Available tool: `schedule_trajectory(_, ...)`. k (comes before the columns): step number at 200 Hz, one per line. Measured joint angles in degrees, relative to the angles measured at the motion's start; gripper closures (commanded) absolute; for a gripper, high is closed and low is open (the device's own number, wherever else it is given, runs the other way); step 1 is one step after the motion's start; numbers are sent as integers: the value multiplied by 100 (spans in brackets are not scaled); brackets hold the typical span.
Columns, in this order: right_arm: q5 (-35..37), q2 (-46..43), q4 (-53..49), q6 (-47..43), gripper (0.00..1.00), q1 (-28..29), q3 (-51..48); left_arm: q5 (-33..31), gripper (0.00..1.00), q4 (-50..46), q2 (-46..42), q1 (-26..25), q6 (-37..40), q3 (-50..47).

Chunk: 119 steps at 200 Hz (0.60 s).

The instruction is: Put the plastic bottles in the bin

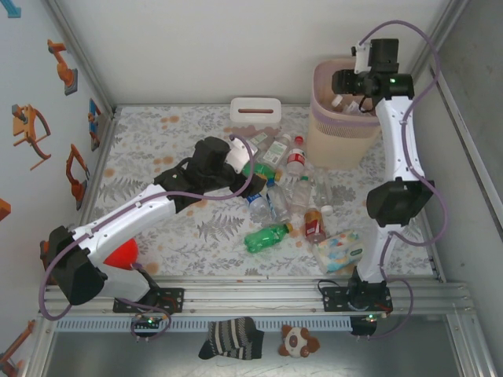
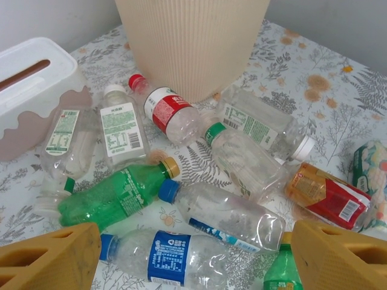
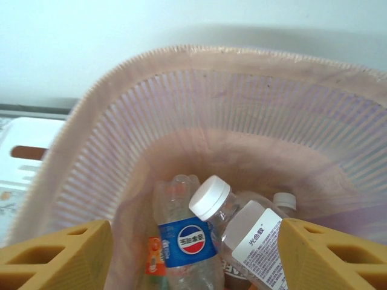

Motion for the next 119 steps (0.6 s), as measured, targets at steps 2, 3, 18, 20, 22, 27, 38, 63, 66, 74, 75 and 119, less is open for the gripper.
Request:
schedule_trajectory(2,-9,-28,-2,15,31,0,-15,2,19,-7,0,0,0,0)
schedule_trajectory(3,-11,-39,-4,17,31,0,-20,4,18,-11,2,0,0,0)
schedule_trajectory(18,-66,-273,2,61,32,0,-173,81,19,-101,35,-4,2,11)
schedule_trajectory(20,-79,-297,7,70,31,0,-195,90,20,-129,44,-7,4,17)
schedule_trajectory(22,-81,-334,7,76,32,0,-227,98,20,-146,55,-7,4,22)
schedule_trajectory(27,-98,-431,17,96,32,0,-317,111,20,-188,81,-13,7,37)
schedule_trajectory(38,-129,-636,31,114,32,0,-518,142,20,-291,179,-48,24,81)
schedule_trajectory(63,-166,-1156,138,186,32,0,-1056,170,22,-634,468,-229,146,232)
schedule_trajectory(66,-168,-1220,151,199,32,0,-1121,168,22,-678,498,-260,168,247)
schedule_trajectory(74,-173,-1401,192,225,32,0,-1307,166,22,-813,590,-345,229,291)
schedule_trajectory(75,-173,-1416,195,227,32,0,-1322,168,22,-828,599,-352,234,295)
schedule_trajectory(119,-164,-2330,369,278,32,0,-2236,-44,18,-1565,1040,-802,470,435)
